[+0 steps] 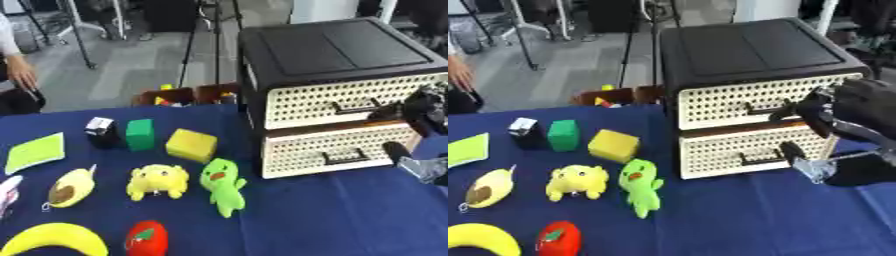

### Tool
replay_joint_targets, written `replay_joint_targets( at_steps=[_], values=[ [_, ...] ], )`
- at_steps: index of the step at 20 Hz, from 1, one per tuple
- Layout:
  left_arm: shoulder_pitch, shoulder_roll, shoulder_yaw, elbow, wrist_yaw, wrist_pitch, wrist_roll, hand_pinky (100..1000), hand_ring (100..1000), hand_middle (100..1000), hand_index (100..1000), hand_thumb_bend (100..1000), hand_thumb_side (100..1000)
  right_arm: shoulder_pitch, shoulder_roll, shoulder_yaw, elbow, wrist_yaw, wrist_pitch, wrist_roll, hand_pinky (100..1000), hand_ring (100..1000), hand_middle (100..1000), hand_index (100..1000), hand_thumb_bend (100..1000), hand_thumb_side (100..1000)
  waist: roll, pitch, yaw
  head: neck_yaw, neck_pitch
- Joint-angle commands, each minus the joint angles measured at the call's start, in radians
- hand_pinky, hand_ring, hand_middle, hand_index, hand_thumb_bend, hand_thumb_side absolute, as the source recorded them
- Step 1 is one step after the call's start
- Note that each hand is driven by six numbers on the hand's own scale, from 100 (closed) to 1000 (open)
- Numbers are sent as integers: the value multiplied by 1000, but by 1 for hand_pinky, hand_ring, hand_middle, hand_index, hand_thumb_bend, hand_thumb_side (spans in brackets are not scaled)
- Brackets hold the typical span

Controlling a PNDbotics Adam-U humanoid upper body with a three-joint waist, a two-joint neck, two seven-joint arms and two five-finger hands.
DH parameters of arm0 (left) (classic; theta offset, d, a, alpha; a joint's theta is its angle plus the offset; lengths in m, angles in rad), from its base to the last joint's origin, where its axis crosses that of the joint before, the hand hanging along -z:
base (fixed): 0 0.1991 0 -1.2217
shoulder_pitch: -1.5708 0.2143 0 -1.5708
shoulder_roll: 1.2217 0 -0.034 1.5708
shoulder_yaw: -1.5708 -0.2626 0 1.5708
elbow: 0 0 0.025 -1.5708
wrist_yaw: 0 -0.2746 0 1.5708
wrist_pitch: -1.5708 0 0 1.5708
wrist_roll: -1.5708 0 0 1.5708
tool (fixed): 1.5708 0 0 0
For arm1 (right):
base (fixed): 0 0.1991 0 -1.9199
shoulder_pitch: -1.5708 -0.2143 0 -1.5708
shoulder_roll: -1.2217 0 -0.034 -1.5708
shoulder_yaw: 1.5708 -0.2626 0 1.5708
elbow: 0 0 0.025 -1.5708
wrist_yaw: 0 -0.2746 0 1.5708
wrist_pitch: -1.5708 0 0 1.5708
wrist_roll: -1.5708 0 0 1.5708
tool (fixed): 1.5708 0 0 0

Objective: Pick up objects from table and place into drawer.

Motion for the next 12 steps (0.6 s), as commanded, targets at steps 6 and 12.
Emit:
replay_joint_targets(
  at_steps=[6,12],
  values=[
    [-12,31,7,-18,2,-3,-10,642,743,809,955,100,956,7,0,47,-16,15,48,81,124,236,247,863,100,540,-3,-11,8,-7,-8],
    [-14,28,5,-18,4,-5,-16,642,743,809,955,100,955,9,16,73,-16,43,110,105,100,183,136,856,100,416,-1,-9,10,-10,-12]
  ],
)
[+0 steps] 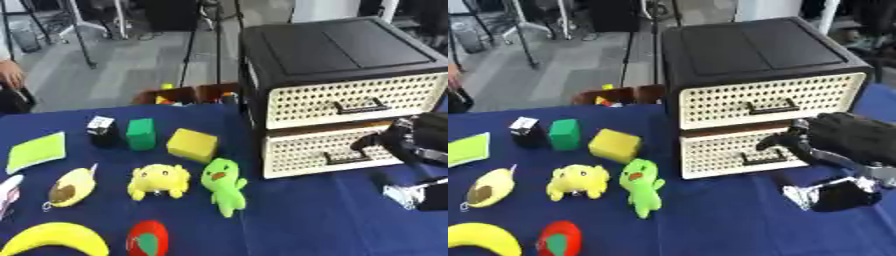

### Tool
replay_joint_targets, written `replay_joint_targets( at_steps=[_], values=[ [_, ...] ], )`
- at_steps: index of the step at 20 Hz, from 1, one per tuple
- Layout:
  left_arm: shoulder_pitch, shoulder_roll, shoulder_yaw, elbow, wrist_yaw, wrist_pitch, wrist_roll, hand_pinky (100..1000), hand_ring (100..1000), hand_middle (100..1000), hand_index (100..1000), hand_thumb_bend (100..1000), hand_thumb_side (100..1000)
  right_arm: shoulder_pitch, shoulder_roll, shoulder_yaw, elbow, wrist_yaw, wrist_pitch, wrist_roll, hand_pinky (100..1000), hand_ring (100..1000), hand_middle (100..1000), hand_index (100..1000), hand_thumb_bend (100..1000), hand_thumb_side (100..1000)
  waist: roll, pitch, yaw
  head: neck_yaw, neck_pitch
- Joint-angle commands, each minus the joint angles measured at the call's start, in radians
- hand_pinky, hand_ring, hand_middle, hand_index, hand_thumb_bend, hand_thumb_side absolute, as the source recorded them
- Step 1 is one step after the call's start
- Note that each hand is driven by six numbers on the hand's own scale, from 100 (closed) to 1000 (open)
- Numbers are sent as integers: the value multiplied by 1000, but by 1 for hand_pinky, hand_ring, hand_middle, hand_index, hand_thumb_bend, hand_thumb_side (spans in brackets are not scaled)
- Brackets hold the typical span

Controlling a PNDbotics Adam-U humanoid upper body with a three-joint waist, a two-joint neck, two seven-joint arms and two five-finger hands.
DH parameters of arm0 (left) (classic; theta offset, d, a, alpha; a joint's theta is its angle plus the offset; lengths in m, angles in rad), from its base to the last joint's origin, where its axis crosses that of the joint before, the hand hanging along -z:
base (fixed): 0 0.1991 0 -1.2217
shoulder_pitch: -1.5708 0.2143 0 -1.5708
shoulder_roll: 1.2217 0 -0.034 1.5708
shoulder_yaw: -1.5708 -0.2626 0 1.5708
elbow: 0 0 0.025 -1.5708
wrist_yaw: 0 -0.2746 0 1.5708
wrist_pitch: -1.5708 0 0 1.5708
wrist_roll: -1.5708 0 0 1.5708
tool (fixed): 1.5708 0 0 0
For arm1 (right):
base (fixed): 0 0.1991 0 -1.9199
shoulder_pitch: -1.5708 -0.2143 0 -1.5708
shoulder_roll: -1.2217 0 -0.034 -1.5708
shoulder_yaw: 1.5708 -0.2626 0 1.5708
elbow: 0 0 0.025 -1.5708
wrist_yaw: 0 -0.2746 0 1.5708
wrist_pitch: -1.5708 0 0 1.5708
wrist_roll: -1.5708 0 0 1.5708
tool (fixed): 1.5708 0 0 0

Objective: Pick up objects from table and place into drawer.

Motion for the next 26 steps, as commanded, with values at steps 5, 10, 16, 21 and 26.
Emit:
replay_joint_targets(
  at_steps=[5,10,16,21,26],
  values=[
    [-14,26,3,-18,5,-3,-11,642,742,808,954,100,955,-4,-3,11,-16,41,80,5,100,193,150,857,100,437,0,-11,4,-6,-16],
    [-16,25,1,-18,6,-4,-17,641,742,806,952,100,954,-6,8,11,-16,54,125,3,100,186,143,854,100,438,2,-6,9,-8,-20],
    [-20,23,-1,-18,8,-6,-23,640,741,800,947,100,953,-17,18,16,-16,56,172,8,100,185,143,861,100,432,5,-1,14,-13,-25],
    [-21,22,-2,-18,9,-7,-26,640,741,798,943,100,952,-29,25,22,-16,63,225,29,100,184,142,860,100,421,6,1,17,-14,-29],
    [-21,21,0,-18,9,-6,-24,640,741,799,943,100,952,-49,29,26,-14,73,266,55,100,183,142,858,100,409,7,3,18,-16,-34]
  ],
)
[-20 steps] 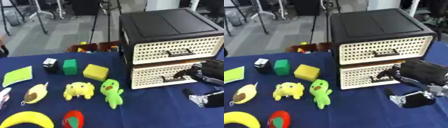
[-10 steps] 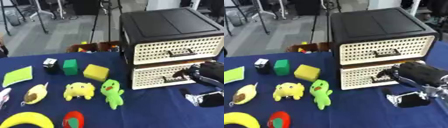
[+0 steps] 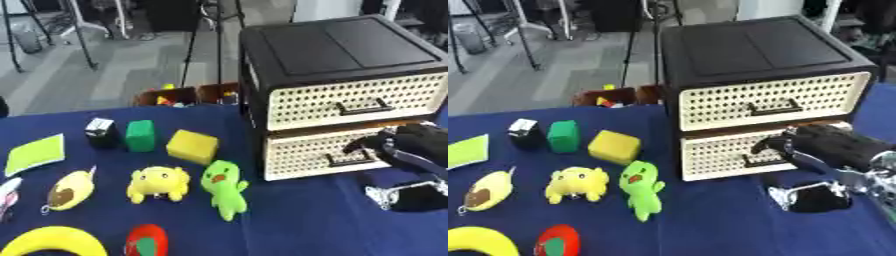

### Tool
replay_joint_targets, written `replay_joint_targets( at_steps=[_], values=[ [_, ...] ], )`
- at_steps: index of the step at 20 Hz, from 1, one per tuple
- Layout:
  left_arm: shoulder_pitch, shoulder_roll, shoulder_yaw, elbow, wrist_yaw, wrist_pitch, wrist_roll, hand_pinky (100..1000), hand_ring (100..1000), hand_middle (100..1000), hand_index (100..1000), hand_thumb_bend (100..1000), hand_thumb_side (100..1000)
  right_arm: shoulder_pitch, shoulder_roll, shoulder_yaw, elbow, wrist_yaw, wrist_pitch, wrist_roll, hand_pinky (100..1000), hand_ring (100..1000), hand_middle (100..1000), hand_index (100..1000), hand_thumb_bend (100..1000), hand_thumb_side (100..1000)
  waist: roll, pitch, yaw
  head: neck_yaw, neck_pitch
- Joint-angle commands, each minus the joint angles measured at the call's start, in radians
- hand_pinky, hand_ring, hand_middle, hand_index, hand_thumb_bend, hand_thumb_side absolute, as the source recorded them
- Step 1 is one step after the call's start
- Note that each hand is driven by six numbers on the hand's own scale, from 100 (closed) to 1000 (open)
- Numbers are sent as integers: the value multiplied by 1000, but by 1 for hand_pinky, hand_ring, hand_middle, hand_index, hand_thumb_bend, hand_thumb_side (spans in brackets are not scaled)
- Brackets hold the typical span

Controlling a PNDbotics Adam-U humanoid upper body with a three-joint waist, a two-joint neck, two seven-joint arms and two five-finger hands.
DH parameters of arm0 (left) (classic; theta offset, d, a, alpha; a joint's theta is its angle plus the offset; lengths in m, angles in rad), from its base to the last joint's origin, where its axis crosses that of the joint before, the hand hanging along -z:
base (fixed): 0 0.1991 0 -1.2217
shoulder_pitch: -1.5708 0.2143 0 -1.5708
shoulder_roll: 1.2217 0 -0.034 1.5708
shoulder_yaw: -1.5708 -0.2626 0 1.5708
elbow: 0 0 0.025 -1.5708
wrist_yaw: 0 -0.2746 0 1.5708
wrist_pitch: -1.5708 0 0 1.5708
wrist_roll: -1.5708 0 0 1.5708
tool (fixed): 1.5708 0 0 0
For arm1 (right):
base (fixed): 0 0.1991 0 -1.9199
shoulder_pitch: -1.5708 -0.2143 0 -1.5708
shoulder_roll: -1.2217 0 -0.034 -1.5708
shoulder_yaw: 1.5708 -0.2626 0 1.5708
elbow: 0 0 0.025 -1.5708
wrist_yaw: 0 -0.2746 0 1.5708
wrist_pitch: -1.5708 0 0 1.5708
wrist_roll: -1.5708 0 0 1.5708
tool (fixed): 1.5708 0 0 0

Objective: Pick up objects from table and place into drawer.

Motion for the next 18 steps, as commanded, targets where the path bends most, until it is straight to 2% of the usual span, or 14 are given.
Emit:
replay_joint_targets(
  at_steps=[1,18],
  values=[
    [-12,22,6,-18,5,1,-1,640,741,798,943,100,952,-24,-15,-5,-10,20,28,11,100,183,141,856,100,403,-1,-14,3,-3,-16],
    [-8,13,7,-18,11,1,-2,640,740,793,939,100,951,-76,8,20,190,29,60,31,100,186,144,836,100,361,5,-2,13,-18,-28]
  ],
)
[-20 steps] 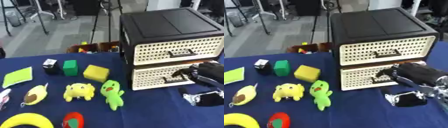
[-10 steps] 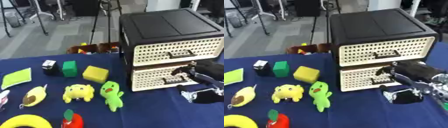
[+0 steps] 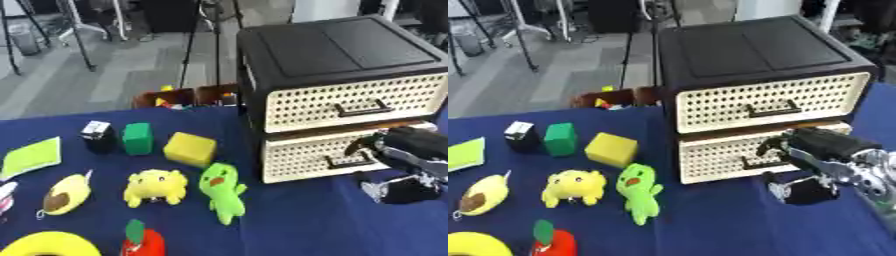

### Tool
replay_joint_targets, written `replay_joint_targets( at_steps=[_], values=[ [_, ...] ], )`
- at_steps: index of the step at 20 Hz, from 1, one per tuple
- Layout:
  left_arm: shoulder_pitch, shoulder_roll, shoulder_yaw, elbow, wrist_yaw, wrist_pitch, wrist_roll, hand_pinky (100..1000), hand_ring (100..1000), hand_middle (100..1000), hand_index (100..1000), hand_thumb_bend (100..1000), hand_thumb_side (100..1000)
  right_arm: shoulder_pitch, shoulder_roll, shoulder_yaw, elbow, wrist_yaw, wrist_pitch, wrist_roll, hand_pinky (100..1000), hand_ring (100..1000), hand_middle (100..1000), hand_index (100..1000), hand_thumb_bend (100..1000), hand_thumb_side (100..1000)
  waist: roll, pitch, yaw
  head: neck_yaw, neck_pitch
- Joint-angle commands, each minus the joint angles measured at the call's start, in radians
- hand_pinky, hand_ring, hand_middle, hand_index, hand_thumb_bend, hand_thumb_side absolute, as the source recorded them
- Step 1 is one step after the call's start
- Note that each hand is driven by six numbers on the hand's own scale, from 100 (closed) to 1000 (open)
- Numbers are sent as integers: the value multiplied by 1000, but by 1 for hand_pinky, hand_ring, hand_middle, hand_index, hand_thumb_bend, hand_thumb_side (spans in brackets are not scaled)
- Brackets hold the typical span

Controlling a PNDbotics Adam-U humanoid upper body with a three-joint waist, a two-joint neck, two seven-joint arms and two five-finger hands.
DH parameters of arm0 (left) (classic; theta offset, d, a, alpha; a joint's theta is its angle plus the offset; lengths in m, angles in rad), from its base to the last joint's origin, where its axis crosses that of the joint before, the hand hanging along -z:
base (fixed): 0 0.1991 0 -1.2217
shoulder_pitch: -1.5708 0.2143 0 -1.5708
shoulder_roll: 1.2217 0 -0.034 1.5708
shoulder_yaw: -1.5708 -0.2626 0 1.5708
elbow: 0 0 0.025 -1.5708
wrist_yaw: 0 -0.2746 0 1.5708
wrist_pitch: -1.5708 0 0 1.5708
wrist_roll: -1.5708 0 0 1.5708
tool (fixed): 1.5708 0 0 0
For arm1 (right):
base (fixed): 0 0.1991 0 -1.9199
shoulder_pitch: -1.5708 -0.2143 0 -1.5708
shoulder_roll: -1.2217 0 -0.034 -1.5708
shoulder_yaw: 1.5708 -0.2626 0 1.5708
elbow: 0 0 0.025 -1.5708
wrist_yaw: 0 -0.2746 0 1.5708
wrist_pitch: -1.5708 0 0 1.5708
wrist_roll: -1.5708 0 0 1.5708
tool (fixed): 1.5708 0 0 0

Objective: Pick up objects from table and place into drawer.

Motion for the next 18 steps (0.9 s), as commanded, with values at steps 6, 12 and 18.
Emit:
replay_joint_targets(
  at_steps=[6,12,18],
  values=[
    [-8,12,5,-18,9,-1,-4,640,740,792,940,100,949,-39,-2,10,108,21,7,-6,100,184,140,835,100,321,1,-13,4,-6,-16],
    [-8,10,5,-18,10,-1,-7,640,740,791,939,100,947,-53,12,22,177,13,2,-10,100,187,141,812,100,317,3,-10,7,-8,-17],
    [-11,11,3,-18,10,-3,-8,640,740,789,939,100,946,-52,10,32,181,-5,-13,7,100,187,138,793,100,320,2,-11,6,-4,-15]
  ],
)
